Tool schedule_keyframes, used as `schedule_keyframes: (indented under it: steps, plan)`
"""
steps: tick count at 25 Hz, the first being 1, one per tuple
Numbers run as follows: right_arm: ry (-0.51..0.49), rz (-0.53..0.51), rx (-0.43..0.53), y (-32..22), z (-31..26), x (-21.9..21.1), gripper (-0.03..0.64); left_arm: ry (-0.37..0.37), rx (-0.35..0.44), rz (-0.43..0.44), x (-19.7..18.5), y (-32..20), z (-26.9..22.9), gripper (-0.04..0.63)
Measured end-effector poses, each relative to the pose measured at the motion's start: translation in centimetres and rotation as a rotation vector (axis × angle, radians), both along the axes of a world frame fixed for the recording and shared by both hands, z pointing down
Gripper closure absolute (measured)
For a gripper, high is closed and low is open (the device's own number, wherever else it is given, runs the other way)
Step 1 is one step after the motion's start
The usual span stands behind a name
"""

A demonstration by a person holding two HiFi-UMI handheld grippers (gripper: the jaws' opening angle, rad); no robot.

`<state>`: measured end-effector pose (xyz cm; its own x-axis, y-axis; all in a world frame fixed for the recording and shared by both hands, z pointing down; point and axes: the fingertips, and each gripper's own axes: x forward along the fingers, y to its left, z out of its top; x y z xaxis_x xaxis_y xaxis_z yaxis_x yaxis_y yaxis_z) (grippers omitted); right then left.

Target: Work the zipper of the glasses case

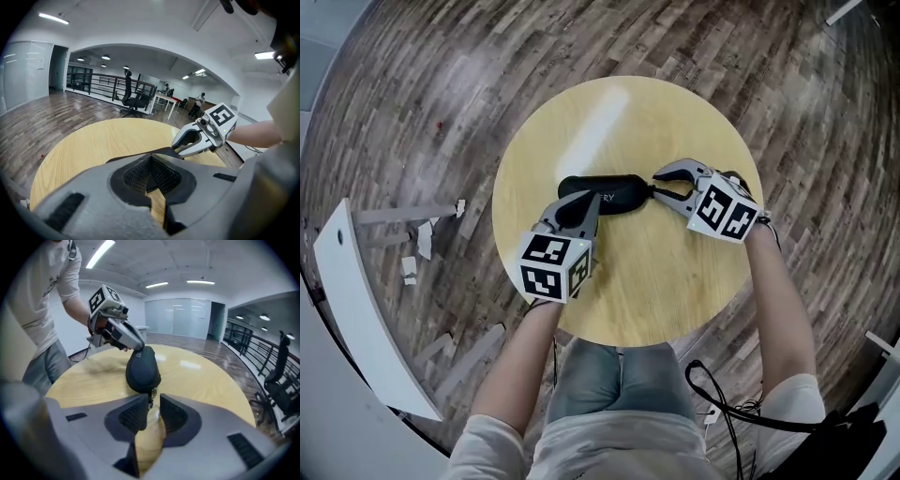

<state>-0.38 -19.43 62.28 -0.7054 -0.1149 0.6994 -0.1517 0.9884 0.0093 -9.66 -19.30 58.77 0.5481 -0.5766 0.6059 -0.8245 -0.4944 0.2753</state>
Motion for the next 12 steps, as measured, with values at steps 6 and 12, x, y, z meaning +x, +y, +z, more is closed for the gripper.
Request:
schedule_keyframes:
  steps: [6,12]
  plan:
    - [0.086,-0.243,-0.09,0.2,0.5,-1.3,0.555,0.0,-0.034,0.036,-0.2,0.0,0.1,0.589]
    - [0.106,-0.379,-0.181,2.1,0.6,-2.9,0.555,-0.029,-0.023,0.032,-1.2,-0.5,0.3,0.589]
